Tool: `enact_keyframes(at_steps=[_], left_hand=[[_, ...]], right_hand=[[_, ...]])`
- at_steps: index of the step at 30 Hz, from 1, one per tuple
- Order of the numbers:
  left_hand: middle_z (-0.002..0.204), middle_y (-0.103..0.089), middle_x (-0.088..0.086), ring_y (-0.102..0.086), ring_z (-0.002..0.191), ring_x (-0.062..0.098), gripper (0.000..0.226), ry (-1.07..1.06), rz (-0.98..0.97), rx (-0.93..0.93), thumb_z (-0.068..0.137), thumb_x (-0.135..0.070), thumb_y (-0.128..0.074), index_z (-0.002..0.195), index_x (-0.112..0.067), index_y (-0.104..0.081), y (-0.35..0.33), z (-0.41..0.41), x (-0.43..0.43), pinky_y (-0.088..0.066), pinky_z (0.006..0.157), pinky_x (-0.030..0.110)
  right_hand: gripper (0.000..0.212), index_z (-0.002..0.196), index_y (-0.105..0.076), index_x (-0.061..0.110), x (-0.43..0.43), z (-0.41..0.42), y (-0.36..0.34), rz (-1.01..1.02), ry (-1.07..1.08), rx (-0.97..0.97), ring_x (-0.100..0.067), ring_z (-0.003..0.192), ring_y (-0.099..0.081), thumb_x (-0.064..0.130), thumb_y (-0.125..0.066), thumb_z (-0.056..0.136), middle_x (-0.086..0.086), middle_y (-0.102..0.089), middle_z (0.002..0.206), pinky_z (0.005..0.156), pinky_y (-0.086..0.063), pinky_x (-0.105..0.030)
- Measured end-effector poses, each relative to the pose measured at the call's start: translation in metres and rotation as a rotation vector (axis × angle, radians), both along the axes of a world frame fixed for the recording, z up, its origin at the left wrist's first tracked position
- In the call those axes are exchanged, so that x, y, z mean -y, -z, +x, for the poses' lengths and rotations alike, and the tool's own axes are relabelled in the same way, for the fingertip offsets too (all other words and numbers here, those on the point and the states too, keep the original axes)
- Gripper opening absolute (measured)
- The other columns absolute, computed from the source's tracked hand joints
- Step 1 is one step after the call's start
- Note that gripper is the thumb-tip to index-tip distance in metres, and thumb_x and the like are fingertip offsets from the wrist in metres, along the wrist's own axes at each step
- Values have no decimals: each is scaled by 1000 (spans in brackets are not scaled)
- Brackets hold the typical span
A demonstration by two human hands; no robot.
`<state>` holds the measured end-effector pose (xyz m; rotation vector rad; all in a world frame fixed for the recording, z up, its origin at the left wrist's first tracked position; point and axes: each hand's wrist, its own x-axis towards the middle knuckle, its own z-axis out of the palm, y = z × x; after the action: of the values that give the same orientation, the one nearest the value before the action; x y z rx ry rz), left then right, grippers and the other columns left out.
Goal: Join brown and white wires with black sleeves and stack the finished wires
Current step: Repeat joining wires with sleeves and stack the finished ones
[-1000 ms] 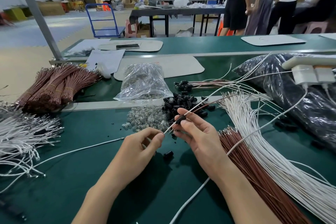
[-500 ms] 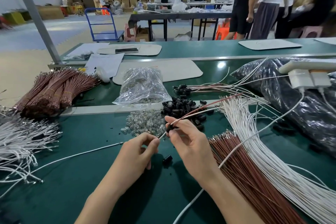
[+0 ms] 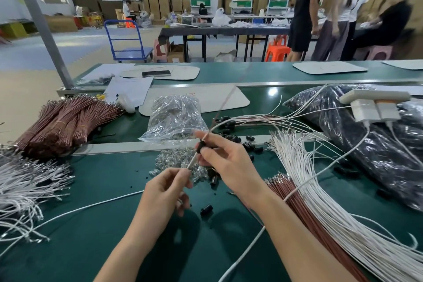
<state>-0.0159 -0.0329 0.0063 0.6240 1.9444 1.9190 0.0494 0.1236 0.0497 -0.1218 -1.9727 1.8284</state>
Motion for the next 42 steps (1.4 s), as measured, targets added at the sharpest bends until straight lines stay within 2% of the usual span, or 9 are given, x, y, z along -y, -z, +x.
enact_keyframes(at_steps=[4, 7, 10, 14, 19, 24, 29, 37, 42], left_hand=[[79, -68, 0, -60, 53, 16, 20, 81, -41, 90, 95, -29, -65, 90, -9, -67, 0, 7, -7, -46, 44, 25], [81, -68, -1, -62, 56, 17, 16, 150, -47, 115, 98, -21, -63, 94, -5, -65, 3, 13, -12, -49, 46, 25], [82, -69, 1, -64, 58, 19, 17, 174, -82, 93, 99, -18, -63, 95, -2, -63, 5, 16, -13, -51, 48, 26], [83, -70, -1, -66, 59, 20, 17, 144, -98, 69, 99, -19, -63, 95, -2, -64, 7, 16, -13, -53, 50, 27], [81, -70, -2, -66, 59, 19, 16, 131, -74, 71, 97, -21, -66, 92, -6, -65, 7, 13, -12, -53, 51, 28], [82, -71, 1, -66, 60, 18, 16, 118, -57, 54, 96, -24, -67, 89, -9, -68, 6, 10, -10, -54, 53, 28], [83, -71, 1, -67, 62, 18, 16, 133, -56, 64, 95, -26, -68, 89, -12, -69, 6, 11, -8, -55, 55, 28], [82, -71, -1, -66, 61, 17, 11, 74, -30, 13, 93, -21, -70, 88, -12, -69, 3, 11, -7, -55, 55, 28], [85, -72, 4, -66, 62, 17, 15, 95, -3, 109, 92, -23, -70, 92, -7, -68, 1, 13, -8, -55, 55, 28]], right_hand=[[38, 113, -76, 31, -3, 21, 26, -357, 31, -9, -18, 92, -70, 2, -58, 98, -3, -75, 104, 83, -58, -27], [37, 109, -78, 27, -7, 31, 42, -500, 64, 25, -20, 89, -70, -1, -56, 98, -5, -73, 99, 79, -57, -26], [36, 108, -78, 25, -4, 31, 47, -473, 31, 62, -17, 89, -70, -2, -57, 96, -2, -74, 100, 79, -56, -25], [32, 108, -77, 26, 0, 31, 48, -450, -5, 81, -18, 93, -71, 14, -62, 83, -2, -75, 102, 82, -56, -27], [20, 110, -76, 31, -1, 34, 45, -347, 57, 76, -17, 87, -71, 31, -71, 91, -4, -75, 103, 79, -57, -27], [24, 98, -79, 27, 1, 34, 43, -302, 136, 79, -17, 81, -71, 41, -70, 81, -6, -75, 94, 71, -57, -24], [30, 87, -75, 20, 4, 33, 46, -174, 180, 118, -17, 75, -71, 49, -67, 83, -6, -76, 88, 64, -57, -24], [41, 89, -72, 15, 6, 33, 47, -133, 187, 156, -16, 72, -72, 55, -65, 83, -3, -75, 83, 61, -57, -24], [40, 87, -73, 18, 5, 33, 47, -151, 174, 148, -17, 73, -73, 57, -67, 82, -3, -75, 83, 62, -57, -24]])
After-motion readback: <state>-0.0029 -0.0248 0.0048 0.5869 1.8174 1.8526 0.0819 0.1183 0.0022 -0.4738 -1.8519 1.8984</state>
